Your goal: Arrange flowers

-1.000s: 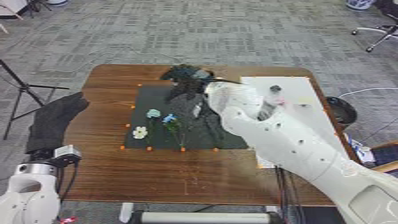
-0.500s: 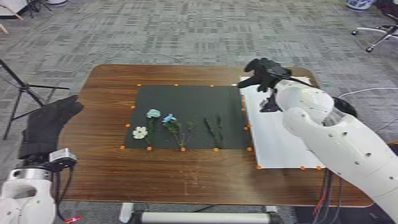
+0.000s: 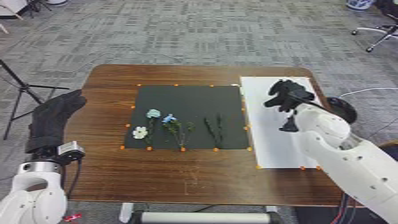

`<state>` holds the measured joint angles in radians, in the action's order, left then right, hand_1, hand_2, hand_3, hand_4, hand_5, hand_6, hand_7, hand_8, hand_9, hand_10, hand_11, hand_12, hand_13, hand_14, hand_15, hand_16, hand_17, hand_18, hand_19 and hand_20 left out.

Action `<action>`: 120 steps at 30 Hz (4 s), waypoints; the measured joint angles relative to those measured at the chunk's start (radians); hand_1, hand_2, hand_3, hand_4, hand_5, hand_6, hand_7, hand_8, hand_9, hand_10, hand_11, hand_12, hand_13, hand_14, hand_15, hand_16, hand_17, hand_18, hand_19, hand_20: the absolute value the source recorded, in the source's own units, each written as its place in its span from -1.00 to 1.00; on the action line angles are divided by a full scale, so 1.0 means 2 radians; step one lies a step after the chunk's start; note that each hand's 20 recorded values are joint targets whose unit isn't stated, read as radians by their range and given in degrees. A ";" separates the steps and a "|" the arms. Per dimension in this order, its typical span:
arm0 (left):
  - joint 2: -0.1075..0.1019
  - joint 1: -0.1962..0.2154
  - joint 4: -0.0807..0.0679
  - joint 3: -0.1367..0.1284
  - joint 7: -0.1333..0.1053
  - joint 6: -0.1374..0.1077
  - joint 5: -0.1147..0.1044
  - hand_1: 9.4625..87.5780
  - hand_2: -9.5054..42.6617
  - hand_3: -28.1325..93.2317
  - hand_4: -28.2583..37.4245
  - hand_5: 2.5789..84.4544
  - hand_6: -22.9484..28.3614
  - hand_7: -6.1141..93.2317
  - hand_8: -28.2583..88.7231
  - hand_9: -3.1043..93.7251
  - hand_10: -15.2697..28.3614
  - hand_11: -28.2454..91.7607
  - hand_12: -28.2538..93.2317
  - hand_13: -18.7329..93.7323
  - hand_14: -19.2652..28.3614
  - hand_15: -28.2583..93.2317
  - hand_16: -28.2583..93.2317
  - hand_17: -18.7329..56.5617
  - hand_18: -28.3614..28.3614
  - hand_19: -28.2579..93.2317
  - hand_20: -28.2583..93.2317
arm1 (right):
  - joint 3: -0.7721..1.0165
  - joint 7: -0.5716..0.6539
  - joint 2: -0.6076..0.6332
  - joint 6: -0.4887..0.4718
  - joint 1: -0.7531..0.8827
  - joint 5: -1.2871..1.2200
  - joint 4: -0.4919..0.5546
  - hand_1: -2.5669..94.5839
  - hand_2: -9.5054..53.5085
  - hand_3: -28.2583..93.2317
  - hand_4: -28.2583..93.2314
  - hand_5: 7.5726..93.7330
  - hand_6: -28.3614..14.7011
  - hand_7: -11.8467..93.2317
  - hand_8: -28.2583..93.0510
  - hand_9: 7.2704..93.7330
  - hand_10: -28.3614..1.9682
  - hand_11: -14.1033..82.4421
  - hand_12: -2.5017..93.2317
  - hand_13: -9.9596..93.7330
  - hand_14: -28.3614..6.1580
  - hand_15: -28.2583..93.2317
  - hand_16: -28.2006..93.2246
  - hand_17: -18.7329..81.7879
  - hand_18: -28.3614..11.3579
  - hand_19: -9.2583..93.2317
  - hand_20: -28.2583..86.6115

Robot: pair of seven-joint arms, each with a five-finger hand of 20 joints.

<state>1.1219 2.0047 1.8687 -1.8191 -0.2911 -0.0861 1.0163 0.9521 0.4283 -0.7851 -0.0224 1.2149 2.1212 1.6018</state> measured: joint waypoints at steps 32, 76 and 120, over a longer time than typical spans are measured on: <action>0.013 0.014 0.005 -0.032 -0.003 0.029 0.000 -0.64 -0.69 0.64 -0.99 0.28 -0.17 -0.54 -0.68 0.12 0.35 -0.17 -0.33 0.01 0.55 -0.17 -0.51 -0.42 0.51 -0.30 -0.24 | -0.044 -0.021 0.008 0.161 0.001 0.054 -0.066 0.43 -1.00 0.35 -0.77 0.62 0.29 -0.35 -0.39 0.83 0.26 -0.54 -0.15 0.93 0.57 0.41 -0.04 0.53 -0.29 1.00 0.36; -0.002 -0.010 -0.001 0.001 0.009 0.023 0.000 -0.63 -0.69 0.64 -0.97 0.28 -0.18 -0.53 -0.68 0.11 0.35 -0.17 -0.34 0.00 0.55 -0.17 -0.51 -0.43 0.51 -0.31 -0.24 | -0.329 -0.201 -0.121 0.190 -0.241 0.009 -0.042 0.40 -1.00 0.37 -0.77 0.64 0.33 -0.34 -0.40 0.85 0.28 -0.55 -0.13 0.92 0.57 0.41 -0.01 0.53 -0.27 1.00 0.39; 0.000 -0.017 -0.009 0.002 0.008 0.034 0.000 -0.62 -0.70 0.64 -0.95 0.27 -0.19 -0.53 -0.68 0.09 0.33 -0.18 -0.33 -0.01 0.55 -0.18 -0.50 -0.43 0.51 -0.31 -0.24 | -0.317 -0.182 -0.127 0.157 -0.184 0.014 -0.068 0.26 -1.00 0.30 -0.70 0.48 0.36 -0.34 -0.44 0.66 0.18 -0.49 -0.27 0.88 0.52 0.41 -0.02 0.50 -0.27 1.00 0.35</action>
<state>1.1223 1.9715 1.8501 -1.8146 -0.2759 -0.0179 1.0163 0.3183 0.0651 -1.0389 0.2912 0.8468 2.1498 1.4667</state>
